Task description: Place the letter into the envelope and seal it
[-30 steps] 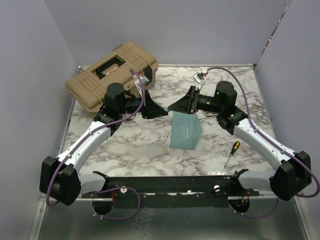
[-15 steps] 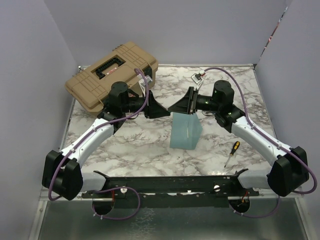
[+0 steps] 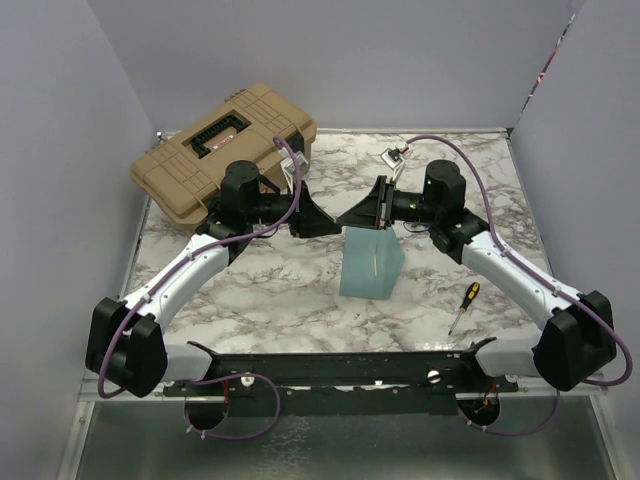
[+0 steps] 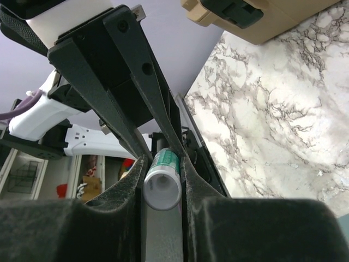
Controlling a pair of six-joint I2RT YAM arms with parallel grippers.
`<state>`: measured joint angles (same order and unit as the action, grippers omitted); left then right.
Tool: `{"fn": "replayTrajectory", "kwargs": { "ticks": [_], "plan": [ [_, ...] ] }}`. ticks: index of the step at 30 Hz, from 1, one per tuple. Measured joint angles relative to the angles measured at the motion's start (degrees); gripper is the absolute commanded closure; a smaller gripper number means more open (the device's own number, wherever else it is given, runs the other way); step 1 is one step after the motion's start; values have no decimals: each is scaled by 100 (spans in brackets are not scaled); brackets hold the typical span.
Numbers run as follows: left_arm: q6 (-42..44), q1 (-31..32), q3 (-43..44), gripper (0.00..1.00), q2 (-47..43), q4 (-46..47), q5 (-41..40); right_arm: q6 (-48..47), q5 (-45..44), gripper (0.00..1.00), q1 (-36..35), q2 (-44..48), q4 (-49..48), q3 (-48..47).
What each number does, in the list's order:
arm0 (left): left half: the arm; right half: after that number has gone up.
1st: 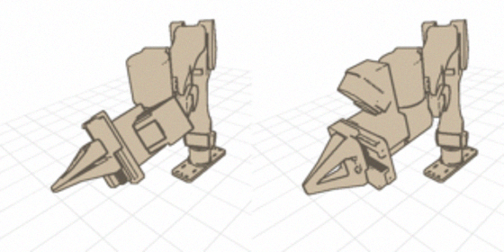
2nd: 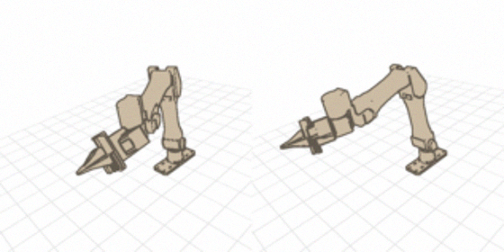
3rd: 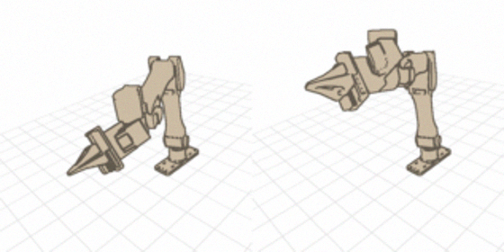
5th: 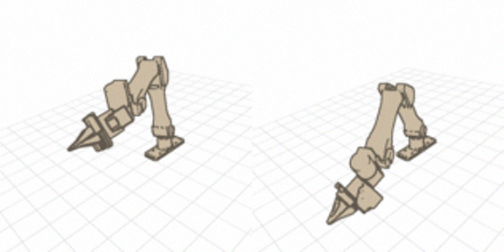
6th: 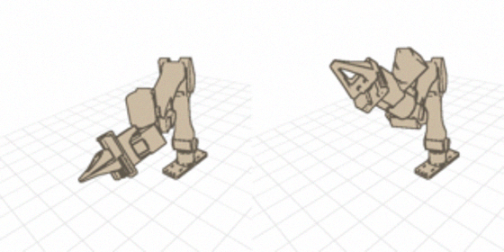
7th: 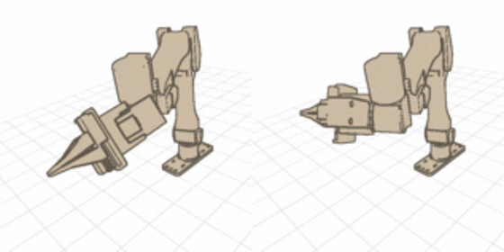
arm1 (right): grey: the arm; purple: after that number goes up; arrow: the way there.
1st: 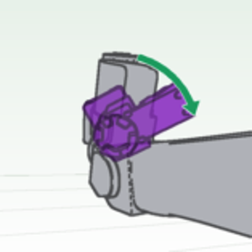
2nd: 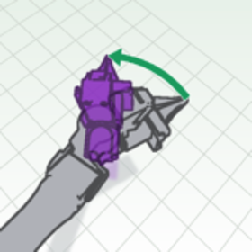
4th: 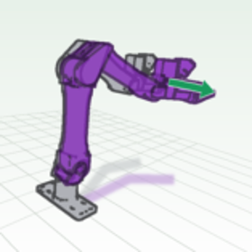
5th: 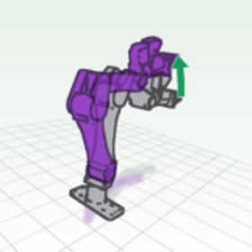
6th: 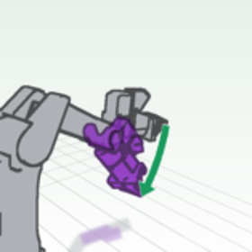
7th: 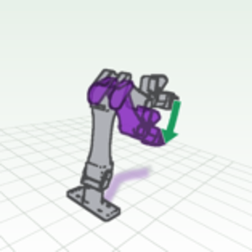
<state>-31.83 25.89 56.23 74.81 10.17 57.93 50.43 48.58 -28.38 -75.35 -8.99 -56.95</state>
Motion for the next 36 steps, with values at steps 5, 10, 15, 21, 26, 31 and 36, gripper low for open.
{"fn": "replayTrajectory", "kwargs": {
  "ticks": [5,10,15,21,26,31,36],
  "plan": [
    [140,2,-4,20,-42,-116,-81,9,-31,100,-31,83,-13,0],
    [282,11,-70,7,-289,-227,-271,-68,-214,100,-87,304,-22,0],
    [354,11,-76,5,-588,-254,-455,-658,-994,100,-94,415,579,-31],
    [369,15,-170,24,-656,-310,-831,-1567,-3622,100,-103,433,2170,-197],
    [153,341,-387,61,-310,-249,-1434,-1827,-5250,100,-177,385,2680,37],
    [-334,673,-417,82,688,44,-2249,-2024,-5759,100,-485,385,2304,813],
    [-896,710,-243,84,2063,267,-2894,-2273,-6026,99,-745,181,2011,1233]
  ]
}}
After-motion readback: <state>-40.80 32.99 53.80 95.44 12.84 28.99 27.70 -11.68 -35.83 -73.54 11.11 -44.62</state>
